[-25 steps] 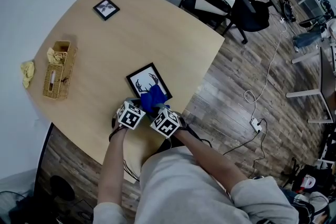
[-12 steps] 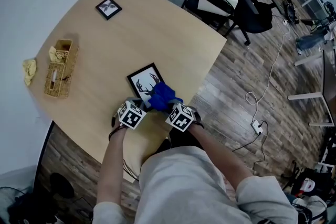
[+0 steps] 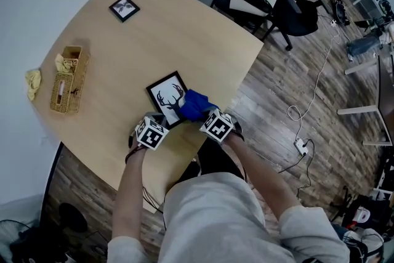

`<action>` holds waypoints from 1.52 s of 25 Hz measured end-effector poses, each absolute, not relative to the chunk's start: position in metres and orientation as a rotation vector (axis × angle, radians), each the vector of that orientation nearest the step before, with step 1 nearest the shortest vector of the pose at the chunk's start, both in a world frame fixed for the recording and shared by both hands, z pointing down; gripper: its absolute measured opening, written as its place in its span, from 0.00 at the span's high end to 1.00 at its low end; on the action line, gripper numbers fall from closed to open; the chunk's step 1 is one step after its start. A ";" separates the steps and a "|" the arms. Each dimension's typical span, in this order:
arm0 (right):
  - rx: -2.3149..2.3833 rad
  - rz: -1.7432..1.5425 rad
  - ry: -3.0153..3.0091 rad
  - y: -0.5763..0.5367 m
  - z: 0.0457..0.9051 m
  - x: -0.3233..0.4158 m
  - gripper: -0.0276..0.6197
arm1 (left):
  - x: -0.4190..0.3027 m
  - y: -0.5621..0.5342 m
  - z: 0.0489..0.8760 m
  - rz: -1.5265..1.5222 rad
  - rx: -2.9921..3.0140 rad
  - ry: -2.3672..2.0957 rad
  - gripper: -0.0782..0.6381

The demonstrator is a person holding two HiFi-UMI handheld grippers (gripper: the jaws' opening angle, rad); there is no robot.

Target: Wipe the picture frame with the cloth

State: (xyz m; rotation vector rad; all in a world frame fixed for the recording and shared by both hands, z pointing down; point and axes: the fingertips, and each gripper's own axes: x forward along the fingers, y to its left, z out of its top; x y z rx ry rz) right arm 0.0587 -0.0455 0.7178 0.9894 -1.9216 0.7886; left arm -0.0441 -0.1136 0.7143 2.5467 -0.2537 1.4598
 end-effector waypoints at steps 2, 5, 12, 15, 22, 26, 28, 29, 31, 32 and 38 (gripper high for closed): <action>1.014 0.793 -1.907 -0.051 0.715 0.066 0.87 | -0.044 -0.112 0.715 1.465 2.546 -0.252 0.82; 1.112 0.806 -1.851 -0.062 0.713 0.089 0.87 | -0.045 -0.112 0.714 1.466 2.546 -0.251 0.82; 1.283 0.786 -1.772 -0.082 0.694 0.126 0.87 | -0.044 -0.113 0.713 1.436 2.548 -0.254 0.82; 1.325 0.781 -1.806 -0.089 0.693 0.113 0.87 | -0.045 -0.115 0.714 1.415 2.549 -0.261 0.82; 1.297 0.793 -1.795 -0.081 0.706 0.089 0.87 | -0.043 -0.114 0.714 1.388 2.547 -0.282 0.82; 1.286 0.788 -1.729 -0.054 0.709 0.114 0.87 | -0.044 -0.117 0.707 1.288 2.536 -0.359 0.82; 1.317 0.782 -1.727 -0.044 0.702 0.127 0.87 | -0.048 -0.128 0.693 1.154 2.523 -0.478 0.82; 1.336 0.778 -1.730 -0.040 0.697 0.133 0.87 | -0.049 -0.132 0.685 1.102 2.517 -0.533 0.82; 1.374 0.768 -1.740 -0.034 0.684 0.142 0.87 | -0.050 -0.132 0.669 1.037 2.503 -0.612 0.82; 1.391 0.761 -1.749 -0.030 0.677 0.144 0.87 | -0.051 -0.128 0.663 1.014 2.492 -0.644 0.82; 1.420 0.706 -1.882 -0.012 0.637 0.145 0.87 | -0.050 -0.084 0.631 0.937 2.433 -0.813 0.82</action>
